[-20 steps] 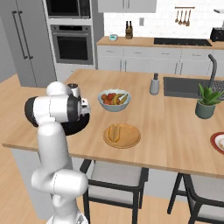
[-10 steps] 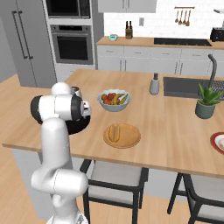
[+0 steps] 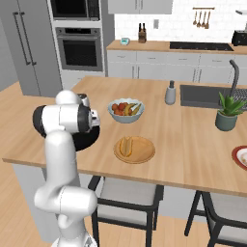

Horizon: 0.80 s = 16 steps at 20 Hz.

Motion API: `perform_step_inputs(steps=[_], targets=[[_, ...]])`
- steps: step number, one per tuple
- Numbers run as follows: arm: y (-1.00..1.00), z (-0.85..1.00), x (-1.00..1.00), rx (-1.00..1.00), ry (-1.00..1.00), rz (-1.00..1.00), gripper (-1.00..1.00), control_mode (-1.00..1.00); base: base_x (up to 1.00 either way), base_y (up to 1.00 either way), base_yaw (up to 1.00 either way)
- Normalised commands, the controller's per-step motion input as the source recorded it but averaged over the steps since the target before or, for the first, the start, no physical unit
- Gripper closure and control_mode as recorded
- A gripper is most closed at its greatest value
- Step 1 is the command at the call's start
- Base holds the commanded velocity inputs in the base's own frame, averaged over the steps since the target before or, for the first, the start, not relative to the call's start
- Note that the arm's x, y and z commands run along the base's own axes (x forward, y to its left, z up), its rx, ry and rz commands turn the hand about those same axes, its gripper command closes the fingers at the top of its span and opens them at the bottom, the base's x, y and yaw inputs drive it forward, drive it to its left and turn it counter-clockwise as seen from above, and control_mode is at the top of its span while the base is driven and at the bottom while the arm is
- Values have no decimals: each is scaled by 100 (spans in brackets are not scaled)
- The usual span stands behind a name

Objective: Place one bun and one sausage from the bowl on each plate.

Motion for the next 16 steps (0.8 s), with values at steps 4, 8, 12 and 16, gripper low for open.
perform_step_inputs(steps=[4, 8, 12, 16], targets=[[-26, 50, -63, 0, 0, -2, 100, -100, 0, 0, 0], [-49, 61, -72, 0, 0, -6, 100, -100, 0, 0, 0], [-65, 55, -76, 0, 0, -8, 100, -100, 0, 0, 0], [-57, 48, -64, 0, 0, -9, 100, -100, 0, 0, 0]])
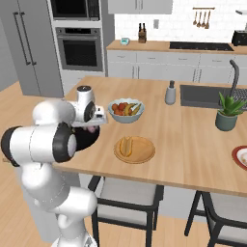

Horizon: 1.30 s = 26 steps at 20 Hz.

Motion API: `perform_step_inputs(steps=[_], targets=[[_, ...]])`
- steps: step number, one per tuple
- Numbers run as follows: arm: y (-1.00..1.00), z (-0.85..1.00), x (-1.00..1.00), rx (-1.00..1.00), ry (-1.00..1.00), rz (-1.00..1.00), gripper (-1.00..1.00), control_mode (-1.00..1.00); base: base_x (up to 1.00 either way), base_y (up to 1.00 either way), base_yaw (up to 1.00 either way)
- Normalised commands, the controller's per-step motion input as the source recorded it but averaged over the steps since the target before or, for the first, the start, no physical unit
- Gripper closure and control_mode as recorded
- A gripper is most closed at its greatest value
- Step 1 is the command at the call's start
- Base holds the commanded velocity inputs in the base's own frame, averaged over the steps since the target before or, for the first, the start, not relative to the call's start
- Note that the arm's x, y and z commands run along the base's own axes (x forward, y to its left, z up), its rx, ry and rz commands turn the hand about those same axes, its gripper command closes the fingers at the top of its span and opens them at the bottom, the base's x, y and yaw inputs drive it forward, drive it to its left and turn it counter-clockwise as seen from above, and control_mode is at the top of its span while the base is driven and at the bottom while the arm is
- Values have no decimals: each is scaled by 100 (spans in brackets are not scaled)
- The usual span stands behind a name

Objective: Place one bun and one sausage from the bowl on each plate.

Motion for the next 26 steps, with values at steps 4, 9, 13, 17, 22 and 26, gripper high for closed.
perform_step_inputs(steps=[4, 9, 13, 17, 22, 26], targets=[[-64, 18, -43, 0, 0, -11, 100, -100, 0, 0, 0], [-81, 4, -8, 0, 0, -14, 100, -100, 0, 0, 0], [-99, 0, -3, 2, 1, -15, 100, -100, 0, 0, 0], [-92, 1, 0, 1, 2, -17, 100, -100, 0, 0, 0], [-97, 0, 0, 3, 0, -14, 100, -100, 0, 0, 0], [-77, -8, 0, 2, 0, -6, 100, -100, 0, 0, 0]])
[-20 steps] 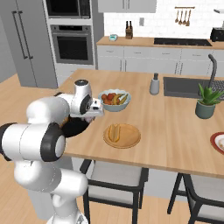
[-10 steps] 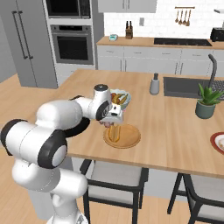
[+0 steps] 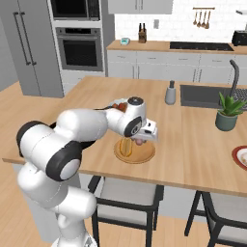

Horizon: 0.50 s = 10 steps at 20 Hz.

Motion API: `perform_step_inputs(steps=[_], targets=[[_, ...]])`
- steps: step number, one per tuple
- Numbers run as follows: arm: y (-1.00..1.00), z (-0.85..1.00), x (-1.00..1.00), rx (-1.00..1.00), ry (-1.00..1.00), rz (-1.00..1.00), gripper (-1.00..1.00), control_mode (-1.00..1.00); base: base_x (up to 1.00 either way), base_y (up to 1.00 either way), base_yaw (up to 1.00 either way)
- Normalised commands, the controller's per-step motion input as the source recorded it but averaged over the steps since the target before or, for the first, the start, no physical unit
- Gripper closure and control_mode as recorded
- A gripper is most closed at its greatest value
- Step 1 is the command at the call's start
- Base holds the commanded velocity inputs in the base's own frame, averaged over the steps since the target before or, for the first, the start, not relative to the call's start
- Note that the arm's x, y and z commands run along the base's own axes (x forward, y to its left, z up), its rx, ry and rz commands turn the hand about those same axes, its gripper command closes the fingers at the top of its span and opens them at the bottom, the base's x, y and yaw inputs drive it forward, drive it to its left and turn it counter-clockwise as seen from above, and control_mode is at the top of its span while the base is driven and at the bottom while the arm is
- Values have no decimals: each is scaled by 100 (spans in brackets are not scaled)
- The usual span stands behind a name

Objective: Place one bun and one sausage from the bowl on each plate.

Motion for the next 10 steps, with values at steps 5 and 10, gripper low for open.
perform_step_inputs(steps=[5, 10], targets=[[-20, -37, 0, 0, 0, 1, 100, -100, 0, 0, 0], [1, -41, 10, 0, 0, 1, 100, -100, 0, 0, 0]])
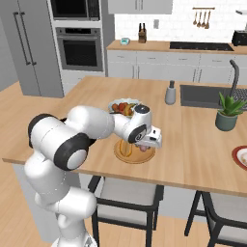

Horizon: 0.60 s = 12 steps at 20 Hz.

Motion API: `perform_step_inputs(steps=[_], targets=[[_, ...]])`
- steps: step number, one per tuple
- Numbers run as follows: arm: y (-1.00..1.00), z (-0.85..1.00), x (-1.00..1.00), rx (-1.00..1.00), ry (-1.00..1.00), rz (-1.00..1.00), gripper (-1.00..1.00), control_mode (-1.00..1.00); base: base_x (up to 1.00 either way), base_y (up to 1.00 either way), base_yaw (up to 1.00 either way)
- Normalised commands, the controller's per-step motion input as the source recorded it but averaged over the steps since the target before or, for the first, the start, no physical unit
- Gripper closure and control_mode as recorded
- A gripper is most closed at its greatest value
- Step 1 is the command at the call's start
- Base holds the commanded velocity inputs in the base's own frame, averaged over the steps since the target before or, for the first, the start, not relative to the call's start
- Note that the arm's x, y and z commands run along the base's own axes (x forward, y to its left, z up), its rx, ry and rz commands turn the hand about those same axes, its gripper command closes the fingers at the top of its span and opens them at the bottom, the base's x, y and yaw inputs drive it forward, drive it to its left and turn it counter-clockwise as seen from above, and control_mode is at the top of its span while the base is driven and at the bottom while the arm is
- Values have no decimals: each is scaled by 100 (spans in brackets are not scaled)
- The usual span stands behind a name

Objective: Place one bun and one sausage from the bowl on each plate.

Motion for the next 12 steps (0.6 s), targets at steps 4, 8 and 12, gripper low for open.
perform_step_inputs(steps=[4, 8, 12], targets=[[0, -32, 15, 0, 0, 0, 100, -100, 0, 0, 0], [3, -18, 5, 1, 0, 1, 100, -100, 0, 0, 0], [7, -19, 5, 0, 0, 0, 100, -100, 0, 0, 0]])
